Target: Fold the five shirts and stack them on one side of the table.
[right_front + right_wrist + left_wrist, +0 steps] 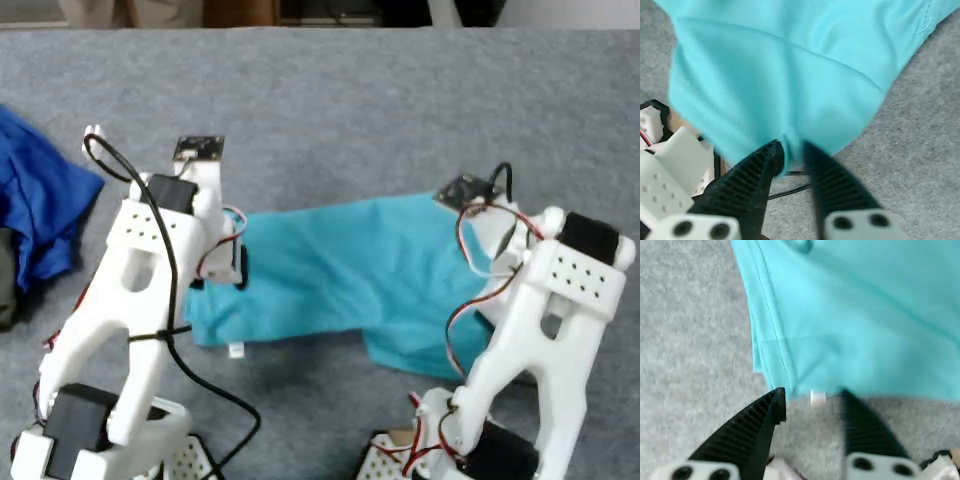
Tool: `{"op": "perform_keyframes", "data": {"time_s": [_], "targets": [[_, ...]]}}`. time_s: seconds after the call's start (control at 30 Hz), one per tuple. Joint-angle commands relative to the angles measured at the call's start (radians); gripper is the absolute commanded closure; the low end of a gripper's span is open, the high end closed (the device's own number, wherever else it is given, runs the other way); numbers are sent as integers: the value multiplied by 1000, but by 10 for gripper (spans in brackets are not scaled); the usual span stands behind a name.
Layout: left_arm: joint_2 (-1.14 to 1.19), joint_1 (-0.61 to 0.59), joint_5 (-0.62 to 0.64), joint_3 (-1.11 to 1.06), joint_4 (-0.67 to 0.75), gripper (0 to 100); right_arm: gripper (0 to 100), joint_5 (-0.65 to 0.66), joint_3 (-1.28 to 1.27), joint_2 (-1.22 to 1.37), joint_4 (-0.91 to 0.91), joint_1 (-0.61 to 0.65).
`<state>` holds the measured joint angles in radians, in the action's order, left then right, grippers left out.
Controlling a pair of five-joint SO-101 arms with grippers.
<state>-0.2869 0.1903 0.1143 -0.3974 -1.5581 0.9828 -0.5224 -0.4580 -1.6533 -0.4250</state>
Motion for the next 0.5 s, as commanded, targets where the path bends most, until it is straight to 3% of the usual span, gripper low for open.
{"op": "perform_keyframes", "data": {"time_s": [0.0,0.27,0.37,0.47], "targets": [[-42,-3,6,35,-29,657,737,12,7,-44,-17,-22],[-35,-5,9,209,-55,654,715,34,180,-38,-86,-13],[-33,-20,80,238,38,654,734,-17,203,-35,3,30],[-31,-44,178,238,163,655,825,-97,202,-35,92,97]]}}
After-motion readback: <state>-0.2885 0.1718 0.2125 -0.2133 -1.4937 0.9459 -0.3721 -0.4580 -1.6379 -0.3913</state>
